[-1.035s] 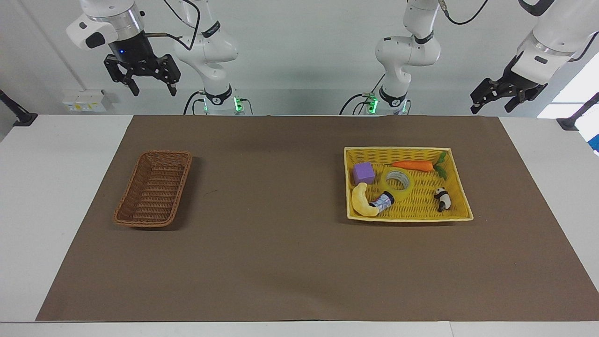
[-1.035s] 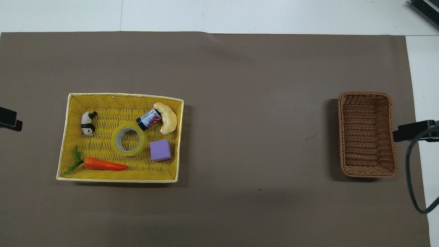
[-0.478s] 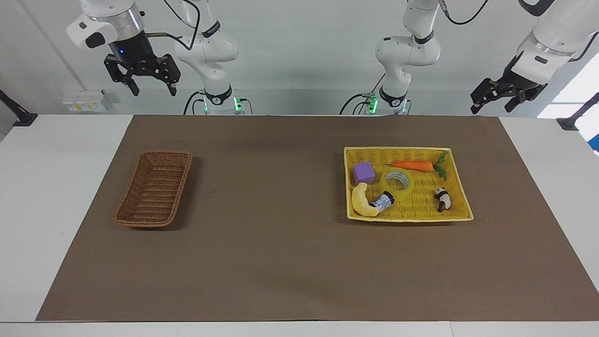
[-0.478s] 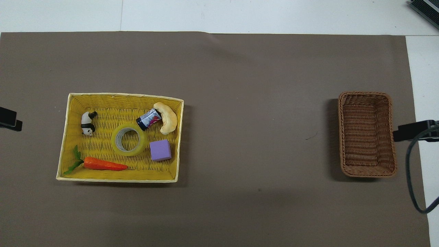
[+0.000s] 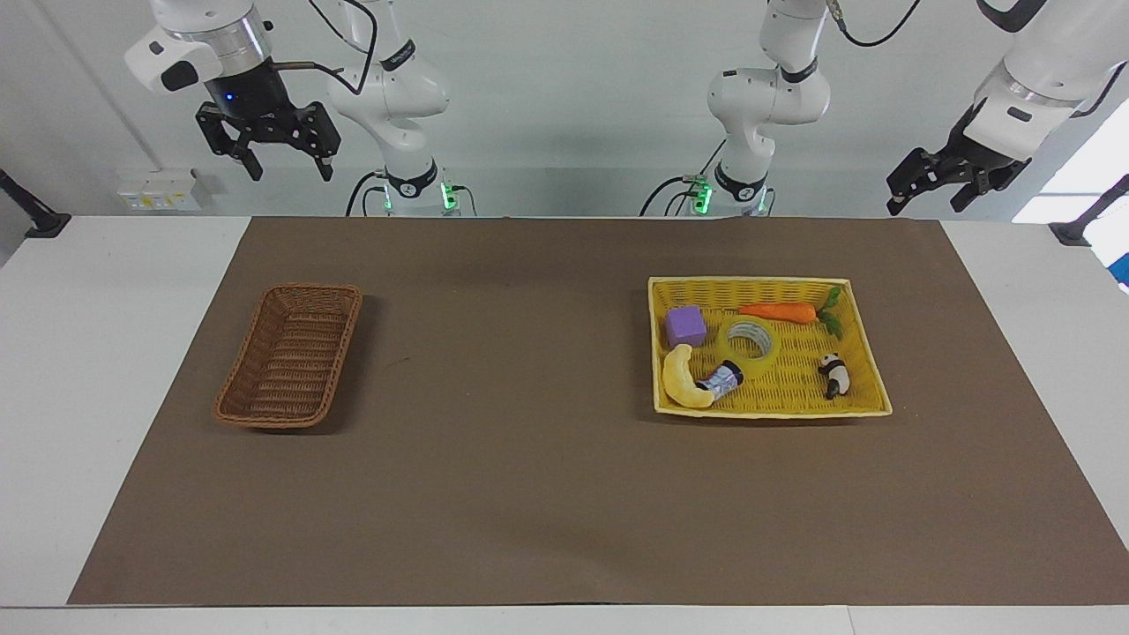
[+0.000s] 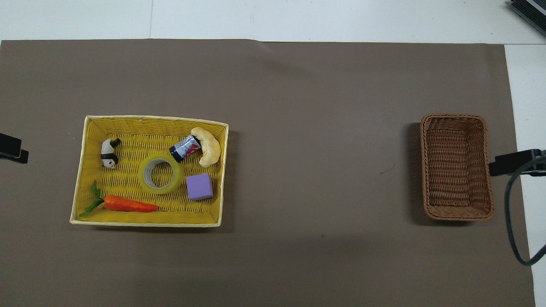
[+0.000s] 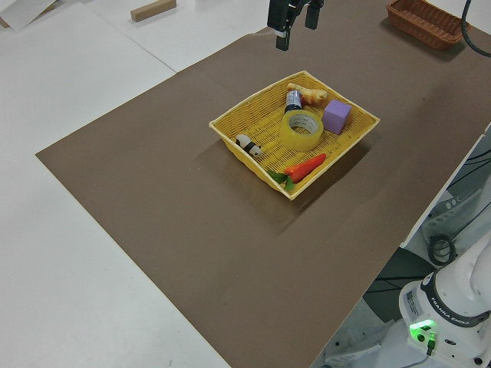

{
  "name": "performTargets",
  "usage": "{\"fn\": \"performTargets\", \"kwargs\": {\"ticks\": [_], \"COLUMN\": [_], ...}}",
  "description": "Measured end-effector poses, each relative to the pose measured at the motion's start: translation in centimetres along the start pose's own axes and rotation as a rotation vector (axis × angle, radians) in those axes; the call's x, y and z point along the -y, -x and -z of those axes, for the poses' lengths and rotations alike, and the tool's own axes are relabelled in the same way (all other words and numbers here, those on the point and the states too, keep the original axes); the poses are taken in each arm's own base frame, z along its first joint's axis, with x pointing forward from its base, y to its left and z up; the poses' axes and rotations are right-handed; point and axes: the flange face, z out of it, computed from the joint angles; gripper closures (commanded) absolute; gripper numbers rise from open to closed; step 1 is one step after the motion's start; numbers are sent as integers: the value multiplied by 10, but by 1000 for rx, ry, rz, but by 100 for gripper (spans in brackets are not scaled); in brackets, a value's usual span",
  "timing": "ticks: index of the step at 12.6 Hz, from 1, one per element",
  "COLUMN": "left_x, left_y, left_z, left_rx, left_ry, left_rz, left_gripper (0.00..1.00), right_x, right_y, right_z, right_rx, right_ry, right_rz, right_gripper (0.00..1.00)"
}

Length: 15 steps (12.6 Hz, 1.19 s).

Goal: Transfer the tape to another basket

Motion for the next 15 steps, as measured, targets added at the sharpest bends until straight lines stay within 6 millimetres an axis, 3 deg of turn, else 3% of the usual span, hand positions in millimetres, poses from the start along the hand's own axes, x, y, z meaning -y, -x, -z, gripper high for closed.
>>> {"fn": "performTargets", "kwargs": {"ticks": [4, 13, 15], "left_x": [2, 4, 1], "left_y": [-8, -9, -12], "left_z": [-33, -167, -205], "left_rx": [-2, -39, -63], "left_ry": [3, 14, 10], "left_rz": [1, -20, -60], "left_gripper": [0, 0, 0], "right_x": [0, 0, 0], "right_y": [0, 0, 0], "right_z": [0, 0, 0], "right_rx": [0, 0, 0], "right_ry": [0, 0, 0], "right_rz": [0, 0, 0], "right_gripper": [0, 0, 0]}}
